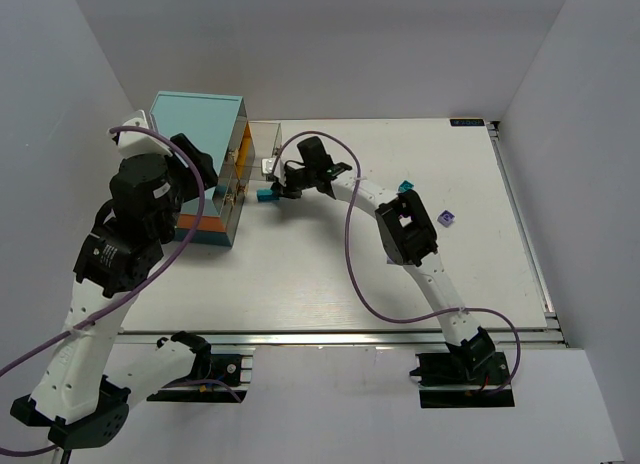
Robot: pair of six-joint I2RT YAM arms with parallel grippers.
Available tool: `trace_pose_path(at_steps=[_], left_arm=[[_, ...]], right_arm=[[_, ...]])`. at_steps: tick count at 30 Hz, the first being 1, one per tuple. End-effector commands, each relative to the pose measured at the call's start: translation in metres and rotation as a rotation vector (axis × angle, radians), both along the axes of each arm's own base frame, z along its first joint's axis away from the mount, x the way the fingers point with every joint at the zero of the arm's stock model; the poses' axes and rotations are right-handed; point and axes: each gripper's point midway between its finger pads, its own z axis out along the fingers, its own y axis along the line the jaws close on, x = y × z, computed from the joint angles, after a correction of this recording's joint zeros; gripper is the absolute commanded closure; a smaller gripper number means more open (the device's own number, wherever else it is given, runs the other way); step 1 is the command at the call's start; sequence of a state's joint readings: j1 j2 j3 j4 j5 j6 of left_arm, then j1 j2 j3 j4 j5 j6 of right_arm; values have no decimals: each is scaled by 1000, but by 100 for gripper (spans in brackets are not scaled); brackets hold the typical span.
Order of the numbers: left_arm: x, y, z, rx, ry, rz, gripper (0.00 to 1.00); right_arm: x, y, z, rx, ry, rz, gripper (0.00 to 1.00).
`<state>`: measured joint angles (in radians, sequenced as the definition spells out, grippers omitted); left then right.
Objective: Sort the legos into containers by color
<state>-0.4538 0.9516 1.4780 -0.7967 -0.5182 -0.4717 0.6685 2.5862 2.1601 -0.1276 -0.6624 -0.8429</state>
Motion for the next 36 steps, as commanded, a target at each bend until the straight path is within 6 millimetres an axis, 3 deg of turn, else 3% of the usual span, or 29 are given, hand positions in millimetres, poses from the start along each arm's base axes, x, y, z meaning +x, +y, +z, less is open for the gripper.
trace_pose_path(at_steps=[1, 7, 8, 9, 10, 11, 12, 13, 14, 15, 16, 17, 21, 23, 28, 32, 34, 35, 36], left_arm=[[0, 0, -4, 8, 7, -1, 24], [-1, -1, -1, 4, -5, -11, 24], [-1, -1, -1, 6, -6, -14, 24], [-1, -2, -1, 2, -8, -17, 24], [0, -3, 0, 0, -13, -20, 24], [0, -4, 0, -2, -14, -25, 24], [0, -5, -1, -5, -13, -32, 24], [1, -7, 0, -10, -20, -38, 24], [1, -7, 1, -15, -25, -40, 24], [1, -9, 1, -21, -29, -46, 24], [2, -10, -1, -25, -31, -51, 24], [2, -11, -1, -32, -35, -52, 24], [4, -14, -1, -43, -47, -65, 24], [4, -15, -2, -46, -48, -68, 24], [3, -16, -1, -66, -62, -72, 25], [1, -16, -3, -87, -69, -72, 25], [-2, -16, -3, -103, -75, -73, 25], [-1, -17, -6, -106, -73, -76, 25], [-1, -18, -7, -112, -73, -80, 25]], right_arm=[[12, 0, 1, 24, -19, -23, 77], [3, -15, -6, -6, -7, -7, 90], [-1, -14, 8, 3, -29, 10, 91], [-5, -18, 8, 0, -23, 17, 92], [-16, -23, 0, -11, 8, 37, 92], [-19, -28, 18, 5, -16, 49, 93], [-25, -32, 23, 8, -15, 61, 94], [-40, -40, 13, -2, 20, 84, 94], [-45, -44, 37, 22, -5, 96, 94], [-51, -49, 43, 29, -10, 111, 94], [-63, -59, 34, 22, 28, 126, 95], [-71, -64, 55, 40, 15, 141, 95], [-98, -83, 85, 76, 46, 200, 97], [-103, -91, 105, 98, 38, 196, 98], [-99, -89, 159, 191, 32, 157, 99], [-73, -77, 210, 271, -10, 93, 99], [-55, -66, 212, 291, -22, 62, 99], [-47, -59, 232, 321, -61, 61, 98], [-34, -52, 218, 315, -42, 38, 97]])
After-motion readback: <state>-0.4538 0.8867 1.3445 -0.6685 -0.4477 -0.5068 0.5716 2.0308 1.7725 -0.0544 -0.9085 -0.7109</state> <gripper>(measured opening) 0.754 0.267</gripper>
